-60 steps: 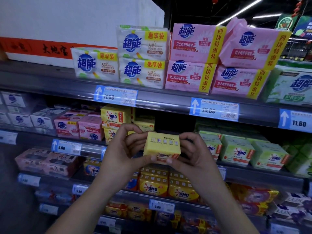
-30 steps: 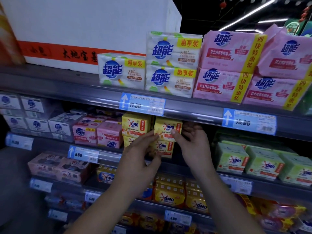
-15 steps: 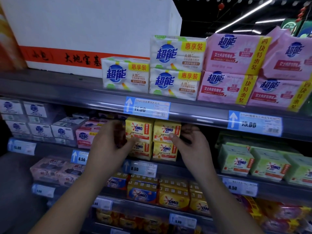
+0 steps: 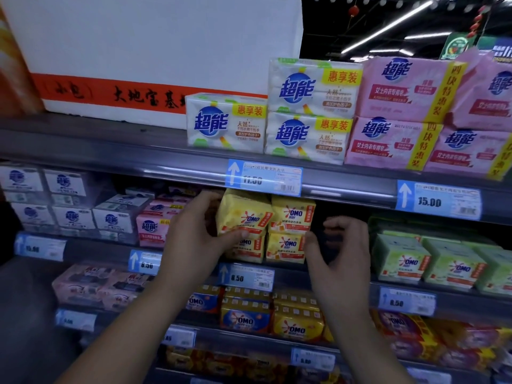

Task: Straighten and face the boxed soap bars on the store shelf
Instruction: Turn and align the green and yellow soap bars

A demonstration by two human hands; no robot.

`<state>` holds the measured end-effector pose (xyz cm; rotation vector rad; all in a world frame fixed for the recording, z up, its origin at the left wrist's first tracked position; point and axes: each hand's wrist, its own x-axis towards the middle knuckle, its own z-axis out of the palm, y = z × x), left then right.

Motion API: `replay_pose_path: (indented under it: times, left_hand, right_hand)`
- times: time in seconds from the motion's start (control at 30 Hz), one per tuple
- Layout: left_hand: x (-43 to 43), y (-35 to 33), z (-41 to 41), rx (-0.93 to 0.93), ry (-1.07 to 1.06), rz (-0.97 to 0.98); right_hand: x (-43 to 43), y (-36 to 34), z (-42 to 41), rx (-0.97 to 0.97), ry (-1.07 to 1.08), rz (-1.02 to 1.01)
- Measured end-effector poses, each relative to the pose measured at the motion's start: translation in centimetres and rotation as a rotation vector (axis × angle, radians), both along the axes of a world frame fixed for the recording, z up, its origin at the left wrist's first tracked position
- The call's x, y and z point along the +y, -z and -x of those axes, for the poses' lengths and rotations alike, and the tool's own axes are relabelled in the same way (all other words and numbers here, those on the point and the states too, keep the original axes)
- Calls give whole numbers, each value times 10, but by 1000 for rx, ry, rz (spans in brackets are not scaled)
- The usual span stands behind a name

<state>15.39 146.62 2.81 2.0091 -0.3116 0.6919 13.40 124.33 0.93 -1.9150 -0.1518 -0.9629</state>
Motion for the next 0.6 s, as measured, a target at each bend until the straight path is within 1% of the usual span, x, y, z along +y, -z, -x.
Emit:
replay_pose_path:
  times: [0.03, 0.1, 0.2, 0.27, 0.53, 0.6]
  left_hand:
    - [4, 0, 5, -16, 31, 41]
    - [13, 2, 16, -25, 64, 90]
    - [22, 14, 29, 36, 163, 194]
    - [24, 22, 38, 79, 208, 268]
    - [40, 31, 69, 175, 183, 328]
    - [43, 32, 77, 202, 189, 406]
  right_hand:
    - [4, 0, 5, -17, -26, -25]
    - [15, 1, 16, 13, -159, -67]
    - [39, 3, 27, 147, -404, -105]
    - [52, 6, 28, 226, -521, -163]
    - [76, 7, 34, 282, -660, -248]
    - [80, 5, 38, 310, -706, -261]
